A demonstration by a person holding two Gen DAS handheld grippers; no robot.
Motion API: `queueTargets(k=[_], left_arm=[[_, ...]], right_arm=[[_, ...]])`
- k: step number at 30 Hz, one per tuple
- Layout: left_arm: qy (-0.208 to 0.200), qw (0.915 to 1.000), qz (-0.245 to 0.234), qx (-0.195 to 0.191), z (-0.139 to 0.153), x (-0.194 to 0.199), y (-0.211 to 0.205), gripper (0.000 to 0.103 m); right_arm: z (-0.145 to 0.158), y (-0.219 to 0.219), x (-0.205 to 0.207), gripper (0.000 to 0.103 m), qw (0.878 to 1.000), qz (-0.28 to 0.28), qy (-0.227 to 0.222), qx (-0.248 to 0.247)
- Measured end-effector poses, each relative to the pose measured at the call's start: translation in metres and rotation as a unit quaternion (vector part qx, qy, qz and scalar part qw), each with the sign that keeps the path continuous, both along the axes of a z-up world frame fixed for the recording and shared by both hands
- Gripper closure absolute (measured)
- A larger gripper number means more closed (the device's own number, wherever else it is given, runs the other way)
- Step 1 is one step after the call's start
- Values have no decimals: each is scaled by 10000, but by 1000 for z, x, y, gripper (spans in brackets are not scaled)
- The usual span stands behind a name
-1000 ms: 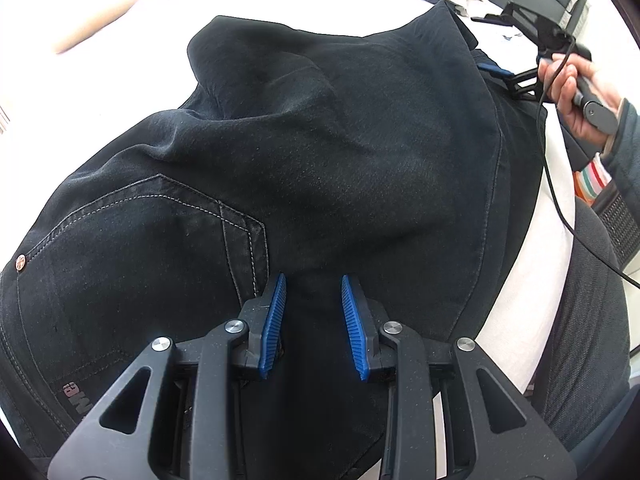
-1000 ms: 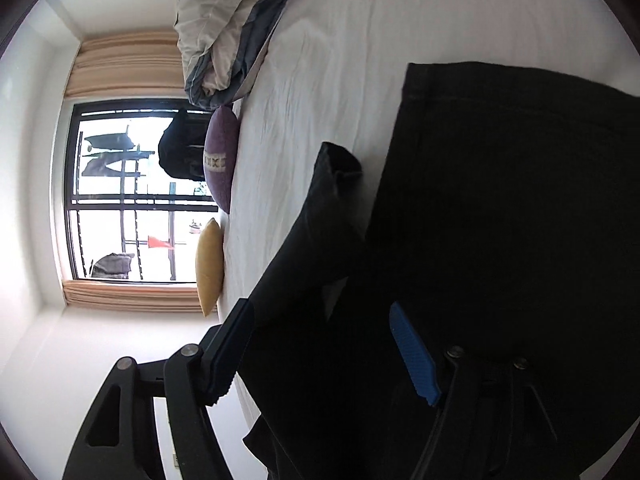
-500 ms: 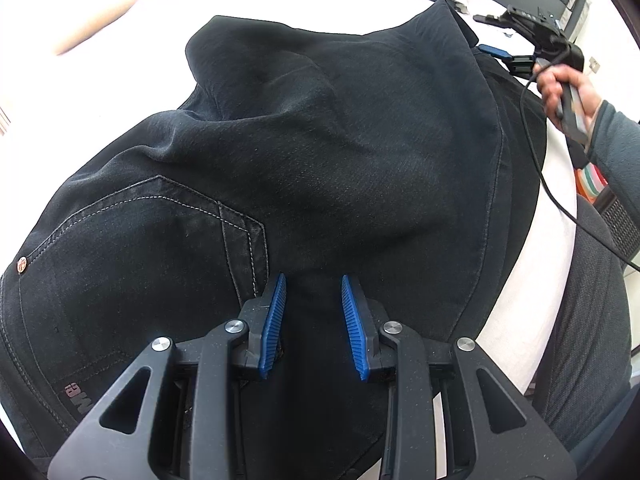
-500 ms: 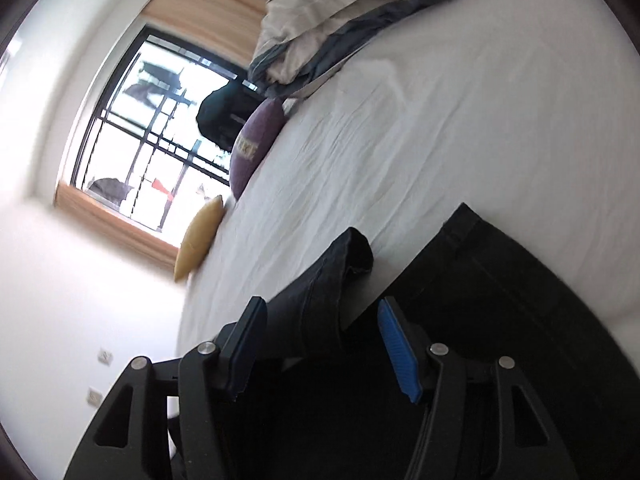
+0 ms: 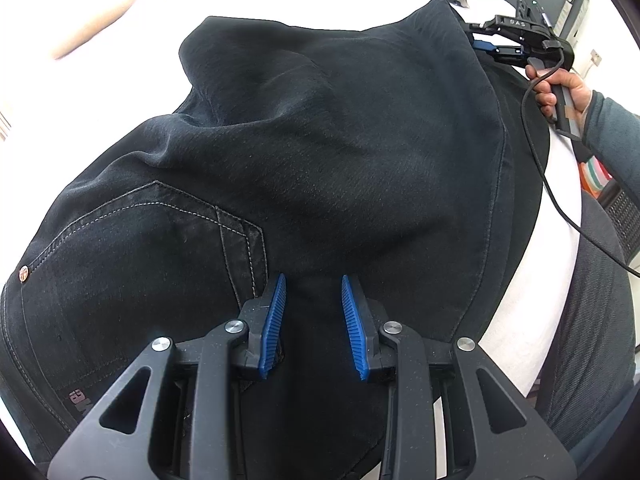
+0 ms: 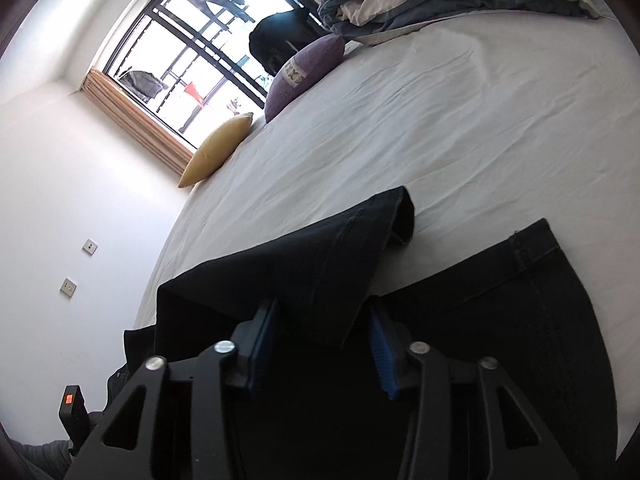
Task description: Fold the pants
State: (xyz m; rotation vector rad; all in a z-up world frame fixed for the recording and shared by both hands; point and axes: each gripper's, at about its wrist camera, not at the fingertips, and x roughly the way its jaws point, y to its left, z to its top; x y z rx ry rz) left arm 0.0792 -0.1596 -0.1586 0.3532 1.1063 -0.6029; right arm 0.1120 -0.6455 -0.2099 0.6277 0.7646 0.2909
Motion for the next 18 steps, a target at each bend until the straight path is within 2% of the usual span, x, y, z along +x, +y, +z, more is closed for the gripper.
queueTargets(k=[2,6,10,14,18], left_arm=[[-21,10000,2,3,0,-1,-2,75],[-25,10000,-3,-8,-2,-2,-5,75],[-40,10000,-18,-16,-4,-2,-6,75],[-74,10000,-33,-5,-5,-4,-7,75],[-101,9999,-37,-6,-5,-8,-7,75]], right_arm=[[-2,6,5,79,9998,132,146,-96],[10,3,-2,91,10000,-29,39,-72],[50,-13,-9,94,9994,-348,-40,-56],[99,-40,-20,95,9972,-737,132,17],[129,-56,-28,95,9957,-677,578,-249]])
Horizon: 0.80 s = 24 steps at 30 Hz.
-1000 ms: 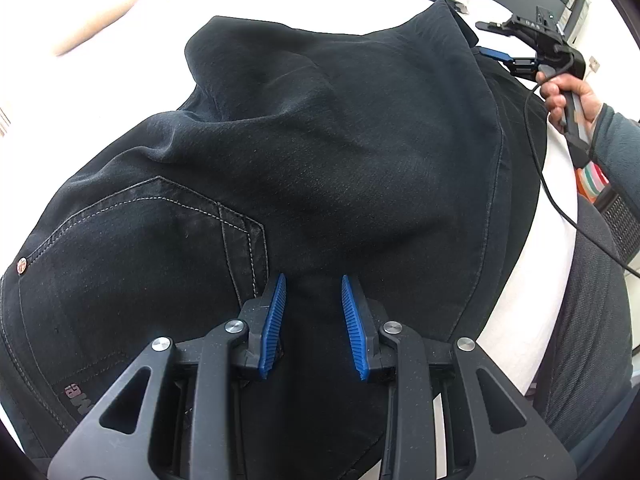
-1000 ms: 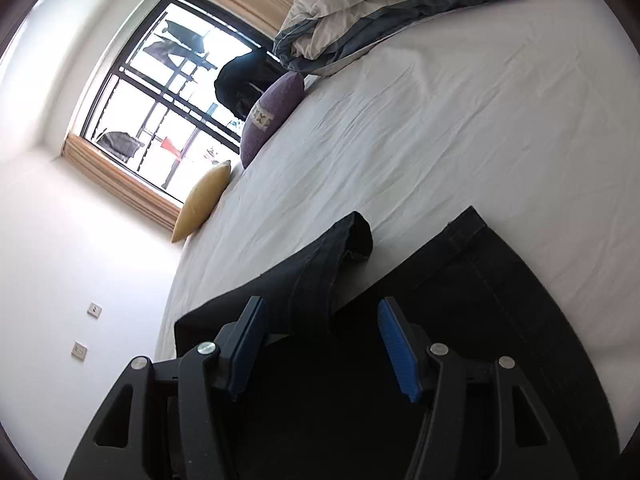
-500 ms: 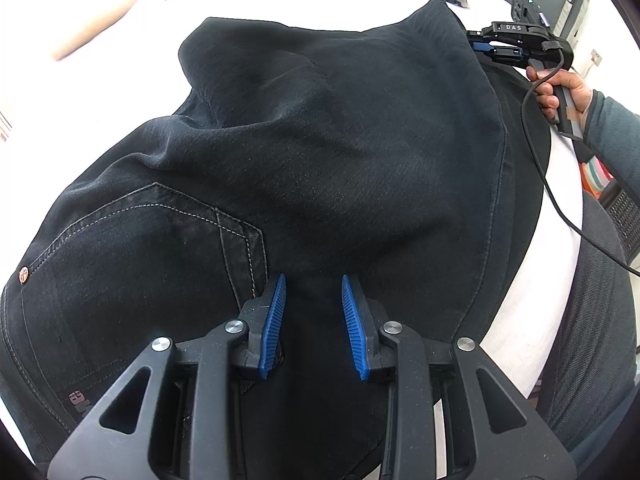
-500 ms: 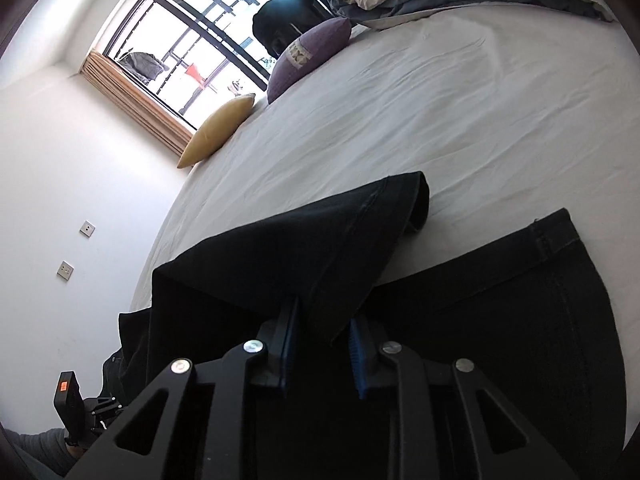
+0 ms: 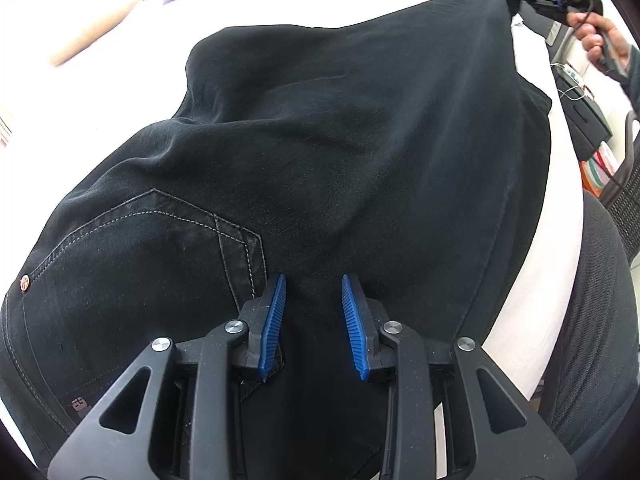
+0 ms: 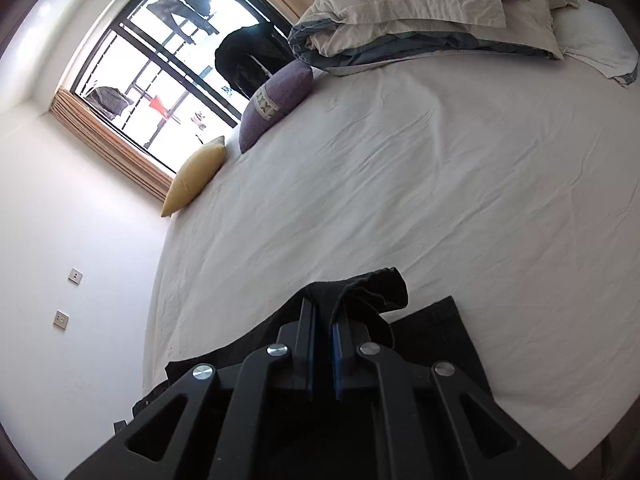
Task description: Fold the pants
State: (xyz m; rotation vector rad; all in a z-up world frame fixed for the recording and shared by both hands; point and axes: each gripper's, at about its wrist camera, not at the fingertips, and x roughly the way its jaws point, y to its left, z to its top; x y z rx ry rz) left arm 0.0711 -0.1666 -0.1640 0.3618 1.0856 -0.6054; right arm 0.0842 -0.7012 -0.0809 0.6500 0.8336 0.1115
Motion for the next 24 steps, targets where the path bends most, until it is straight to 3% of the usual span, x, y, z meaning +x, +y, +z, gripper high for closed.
queueTargets(k=[2,4,6,8,9,10,12,15,20,24], left_arm=[[3,10000,-1,26,-1,-1,-1,75],[-8,10000,-16,56,-2,-3,-1,75],[-7,10000,-13,58,-2,-3,-3,75],[-11,10000,-9,60,-2,-4,-3,75],[-18,10000,-4,65,-2,-4,-4,75],[-30,10000,-5,74,-2,-4,-4,75],[-40,10000,8,81,-3,-6,-5,75],[-52,9999,16,93,-3,-7,-6,75],[-41,9999,17,123,-2,-5,-9,75],[-39,9999,47,117,-2,-4,-10,75]], right_arm=[[-6,-11,-3,95,9986,-112,494,-148],[-20,-41,-19,96,9915,-815,995,-176],[-39,-75,-40,95,9789,-1446,1429,212],[-52,-90,-60,90,9577,-2003,2061,-144],[-56,-89,-69,90,9561,-2047,2089,-189],[-58,-84,-77,90,9639,-1904,1861,3],[-61,-64,-96,89,9784,-1544,1254,557],[-80,-26,-116,80,9816,-1138,576,1424],[-134,3,-118,74,9642,-1578,885,1937],[-154,5,-108,73,9552,-1832,983,2108]])
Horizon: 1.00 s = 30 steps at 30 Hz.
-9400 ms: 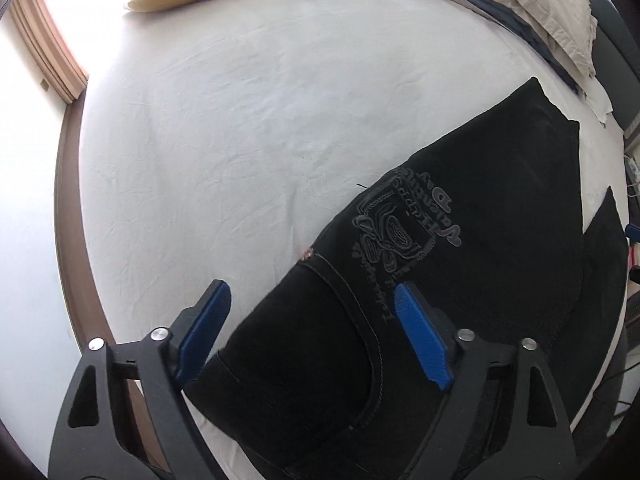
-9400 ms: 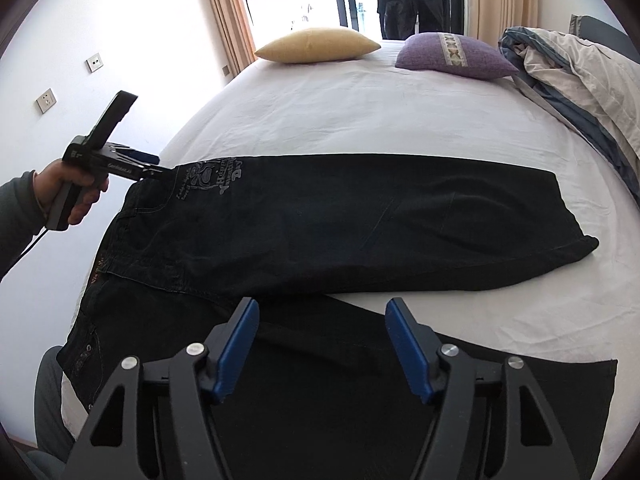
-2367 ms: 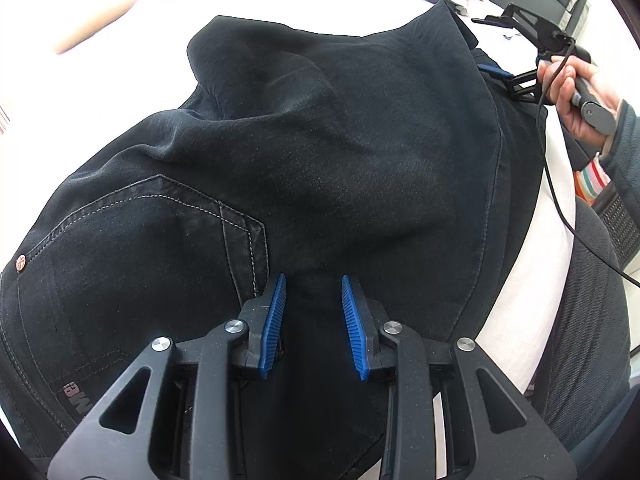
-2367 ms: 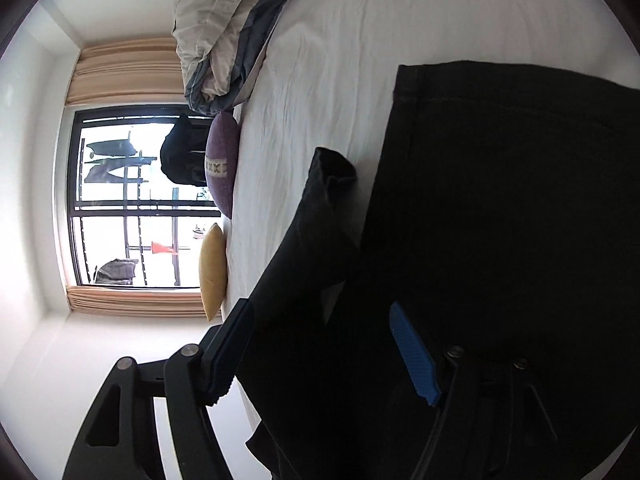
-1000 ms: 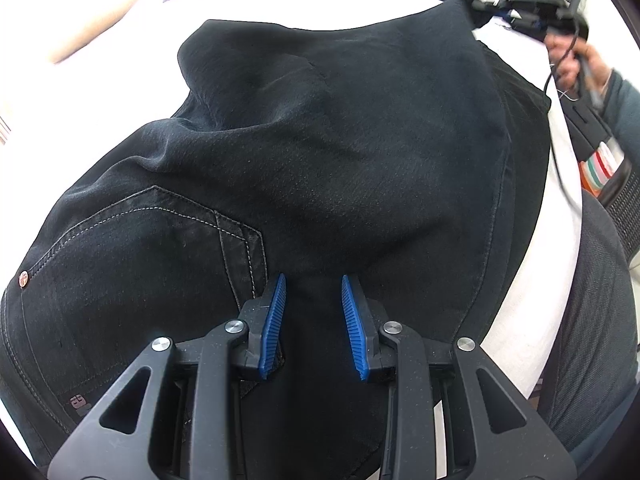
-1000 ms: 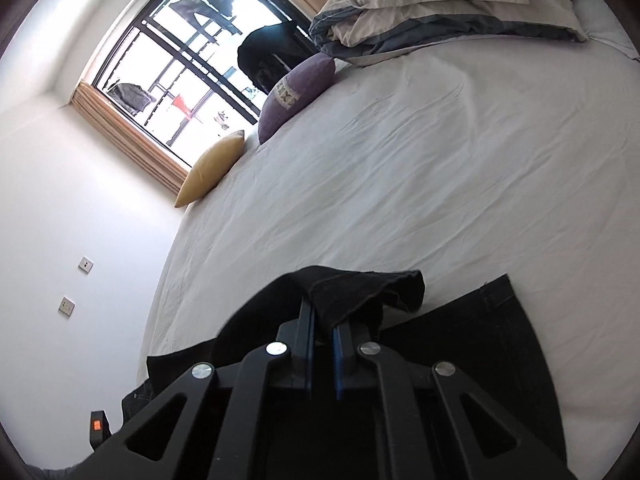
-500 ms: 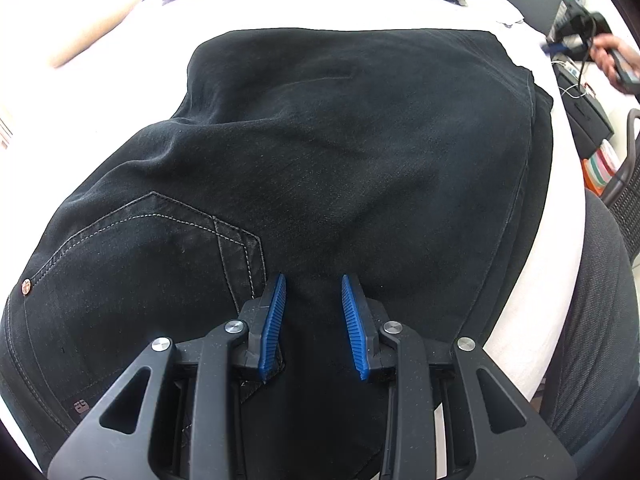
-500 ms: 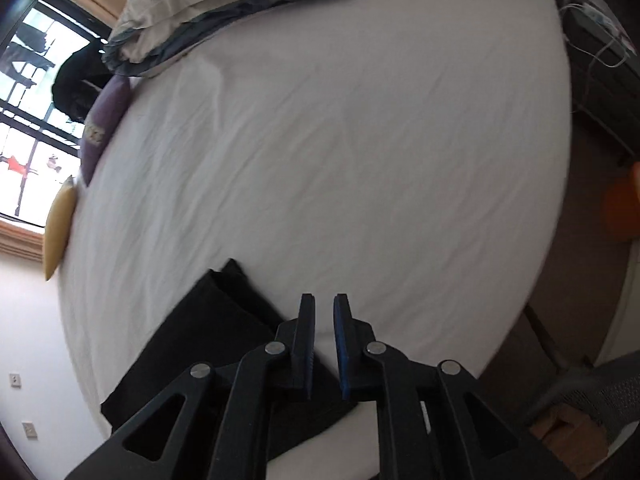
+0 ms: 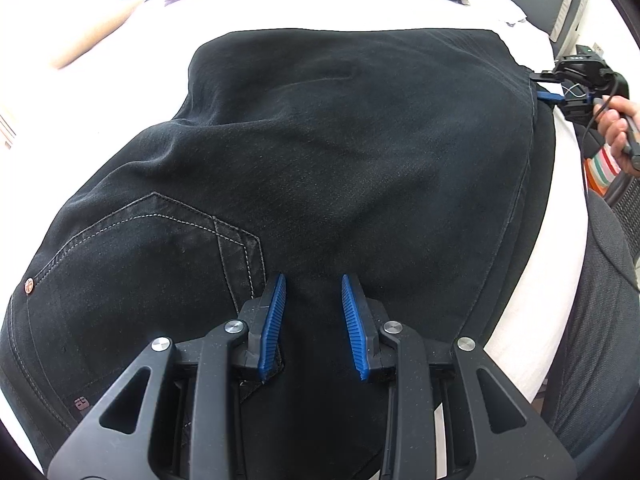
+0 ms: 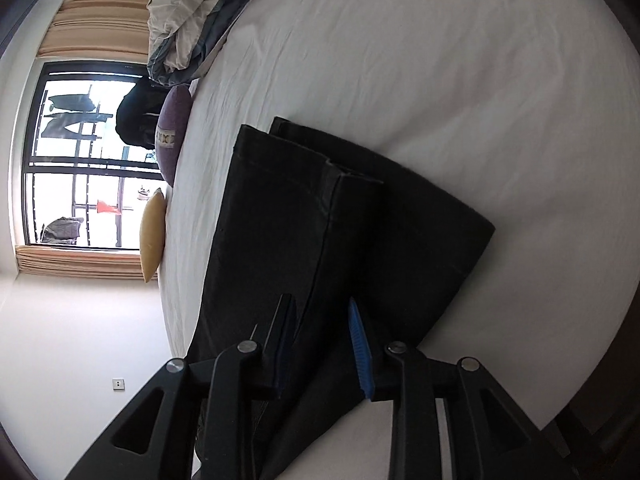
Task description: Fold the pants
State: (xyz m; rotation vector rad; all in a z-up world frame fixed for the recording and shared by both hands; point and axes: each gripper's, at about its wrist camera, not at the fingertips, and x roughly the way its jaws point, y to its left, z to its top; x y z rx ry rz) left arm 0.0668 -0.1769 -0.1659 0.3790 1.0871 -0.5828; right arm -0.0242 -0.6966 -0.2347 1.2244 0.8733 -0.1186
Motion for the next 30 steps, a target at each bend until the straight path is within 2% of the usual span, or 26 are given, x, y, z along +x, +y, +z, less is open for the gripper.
queueTargets(k=[4,10,11,12,17,20,22,23,25,26,30], left_arm=[[-6,10000,25,-24,0,0,1,75],[-13,10000,39,-46,-1,-2,3,75],[-15,10000,40,-42,-1,-2,3,75],[-15,10000,42,-42,-1,-2,3,75],[-51,10000,69,-27,0,-4,2,75],[-96,9999,89,5,0,-7,0,74],[-102,9999,99,-1,-1,-9,-2,74],[-102,9999,90,1,-1,-9,-2,74],[-97,9999,53,7,-1,-12,-3,74],[-83,10000,31,5,0,-12,-3,74],[-58,10000,5,23,0,-10,-6,74]], right_arm=[[-4,-4,2,72,9994,-326,-59,131],[-13,-11,6,75,9959,-669,-447,403],[-14,-12,5,90,9954,-733,-481,398],[-12,-13,5,97,9951,-784,-502,334],[8,-14,-7,99,9930,-952,-693,-114],[18,-12,-20,99,9889,-1188,-868,-190],[14,-10,-29,99,9877,-1315,-809,-230],[7,-10,-30,99,9884,-1357,-639,-245],[-16,-13,-37,100,9883,-1487,-350,21],[-21,-14,-39,100,9871,-1537,-435,130],[0,-12,-27,100,9905,-1266,-383,-373]])
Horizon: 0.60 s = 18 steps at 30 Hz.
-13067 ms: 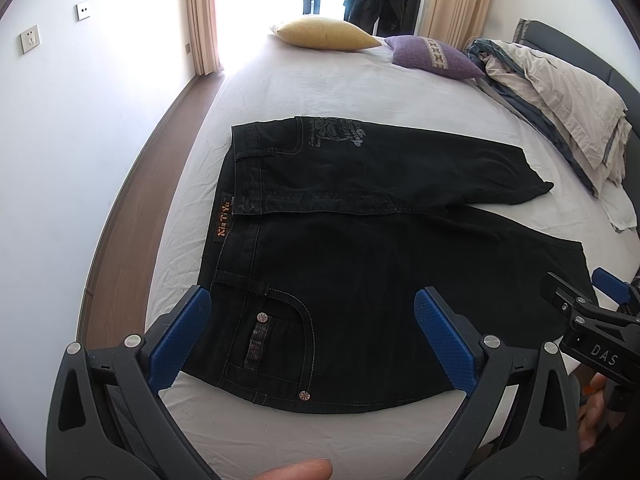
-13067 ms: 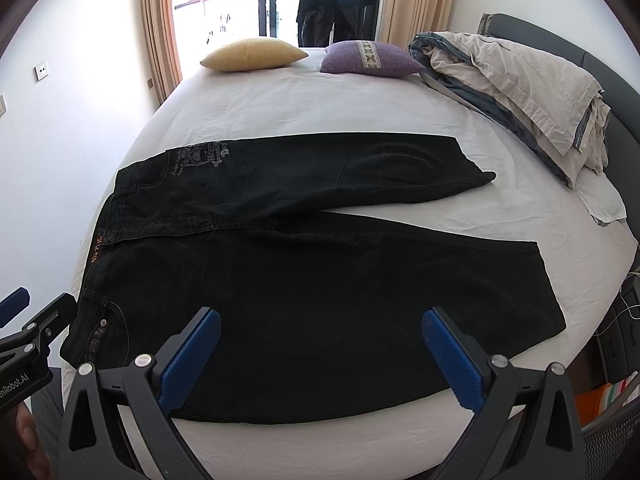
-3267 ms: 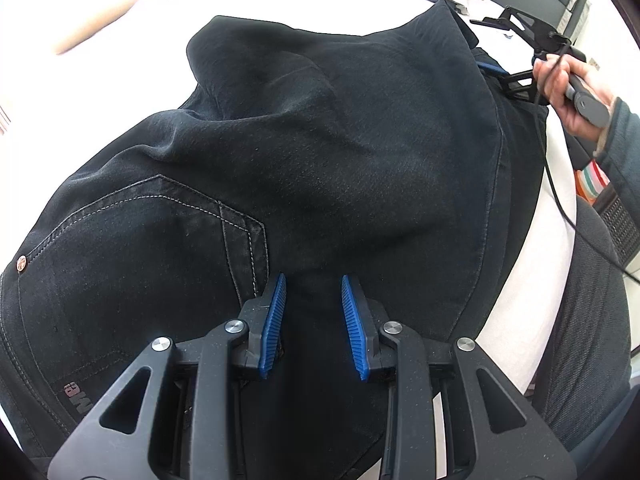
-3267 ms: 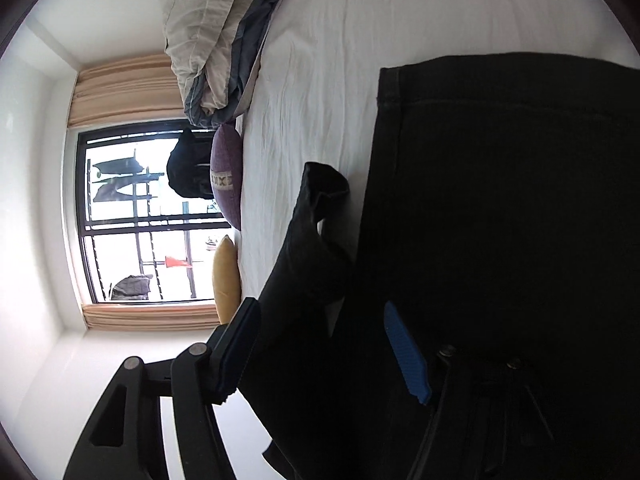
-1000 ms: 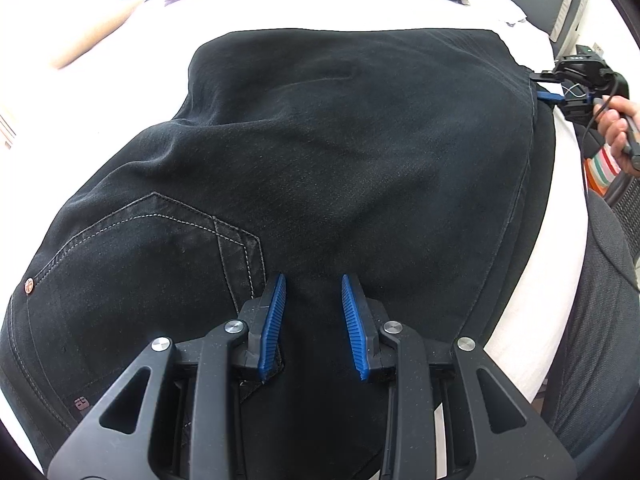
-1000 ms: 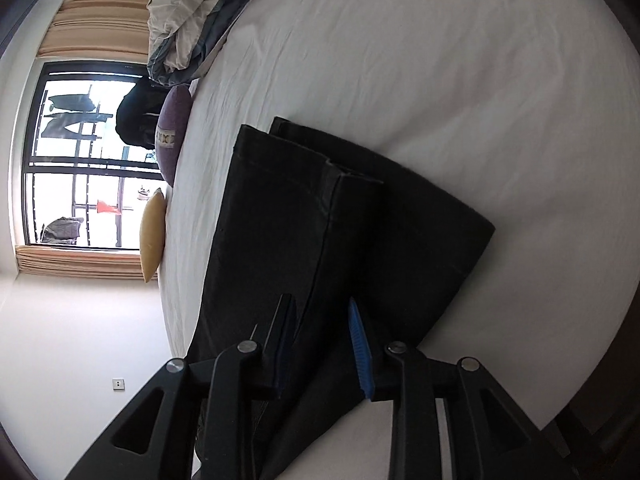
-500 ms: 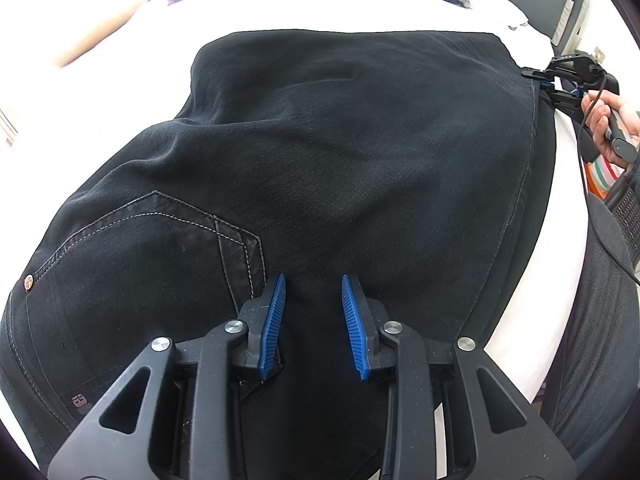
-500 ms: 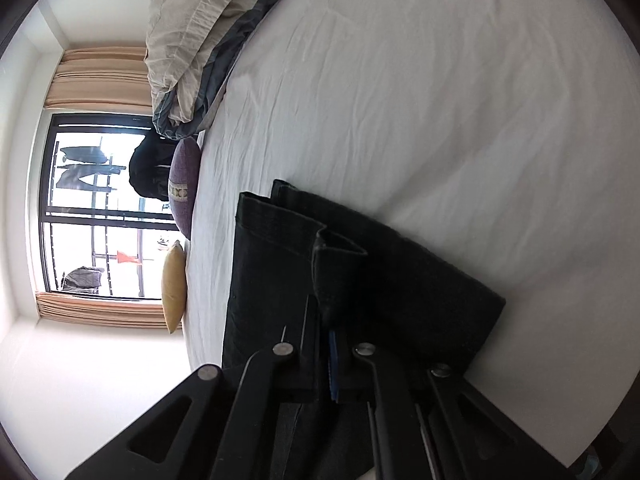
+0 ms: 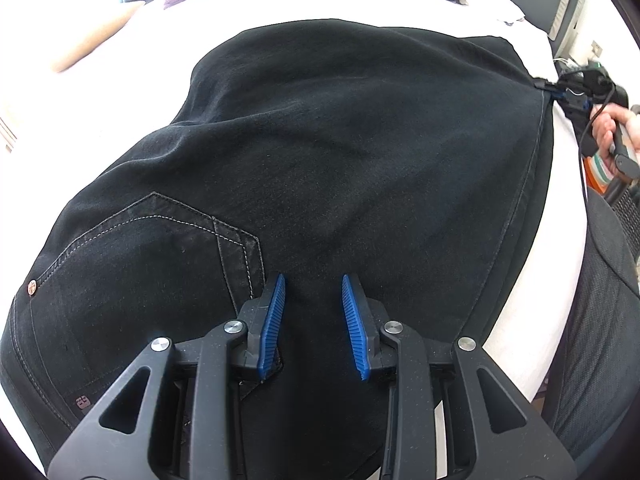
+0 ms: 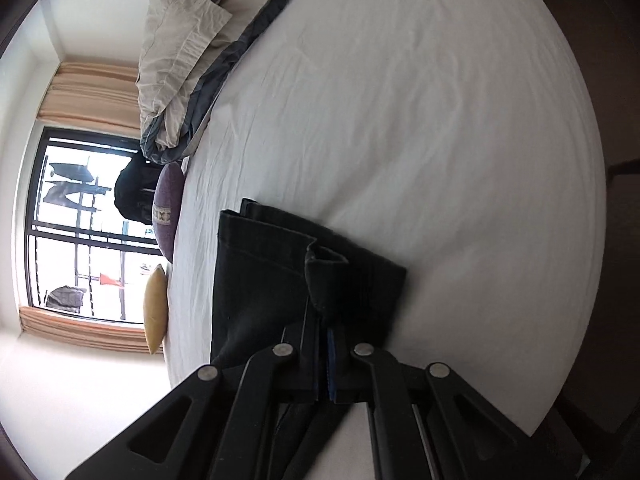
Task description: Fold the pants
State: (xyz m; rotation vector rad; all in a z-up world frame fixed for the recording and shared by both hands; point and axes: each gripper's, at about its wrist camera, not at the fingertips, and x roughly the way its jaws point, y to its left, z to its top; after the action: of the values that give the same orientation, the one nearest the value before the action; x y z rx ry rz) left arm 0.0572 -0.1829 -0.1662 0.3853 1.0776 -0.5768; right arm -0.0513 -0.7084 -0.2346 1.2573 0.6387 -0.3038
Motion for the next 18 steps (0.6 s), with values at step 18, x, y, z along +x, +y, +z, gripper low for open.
queueTargets(k=[18], left_arm=[[23,9997,77,-232,-5,4,22,74]], right_arm=[[146,40,110,100,9718,1457,-1420,-1196]])
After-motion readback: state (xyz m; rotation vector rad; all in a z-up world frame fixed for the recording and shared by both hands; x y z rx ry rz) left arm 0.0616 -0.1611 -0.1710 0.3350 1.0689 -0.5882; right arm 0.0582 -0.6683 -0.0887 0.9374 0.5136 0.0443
